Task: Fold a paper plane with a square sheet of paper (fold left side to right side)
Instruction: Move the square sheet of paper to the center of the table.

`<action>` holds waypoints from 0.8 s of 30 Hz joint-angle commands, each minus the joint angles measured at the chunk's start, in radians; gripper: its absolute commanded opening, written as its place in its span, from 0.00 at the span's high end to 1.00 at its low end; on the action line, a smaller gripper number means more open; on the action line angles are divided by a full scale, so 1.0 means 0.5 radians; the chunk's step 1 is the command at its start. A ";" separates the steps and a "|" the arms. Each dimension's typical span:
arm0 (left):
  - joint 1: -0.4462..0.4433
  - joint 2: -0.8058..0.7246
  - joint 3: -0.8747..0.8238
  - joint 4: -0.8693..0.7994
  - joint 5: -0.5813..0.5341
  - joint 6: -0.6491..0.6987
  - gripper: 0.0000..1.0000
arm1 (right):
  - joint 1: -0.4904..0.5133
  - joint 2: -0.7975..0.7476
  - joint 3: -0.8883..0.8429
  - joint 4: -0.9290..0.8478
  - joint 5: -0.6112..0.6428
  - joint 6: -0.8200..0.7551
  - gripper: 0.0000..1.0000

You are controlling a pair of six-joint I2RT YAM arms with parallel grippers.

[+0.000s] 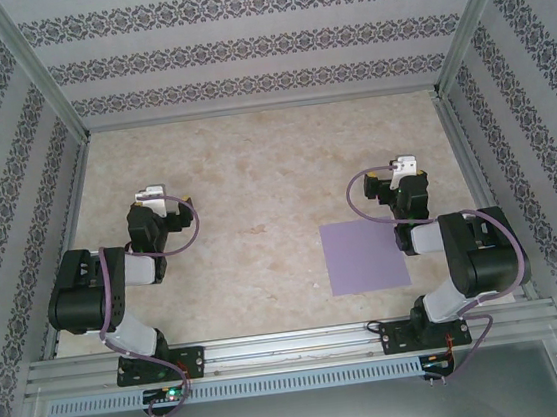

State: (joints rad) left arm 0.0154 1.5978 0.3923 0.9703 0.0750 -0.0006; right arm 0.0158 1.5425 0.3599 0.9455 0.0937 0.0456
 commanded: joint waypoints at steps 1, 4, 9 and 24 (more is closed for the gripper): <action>0.018 -0.010 -0.005 -0.051 0.016 -0.008 0.01 | 0.014 -0.023 0.007 0.054 0.040 0.008 0.02; 0.018 -0.010 -0.005 -0.051 0.013 -0.011 0.01 | 0.014 -0.023 0.007 0.054 0.041 0.007 0.02; 0.020 -0.011 -0.005 -0.054 -0.004 -0.017 0.01 | 0.011 -0.023 0.010 0.048 0.037 0.010 0.02; 0.018 -0.855 0.301 -1.231 -0.036 -0.362 0.01 | -0.032 -0.887 0.371 -1.443 -0.064 0.379 0.02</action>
State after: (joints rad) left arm 0.0154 1.2266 0.4690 0.6060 0.0380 -0.0681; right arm 0.0086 1.1690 0.4725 0.5194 0.0887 0.1268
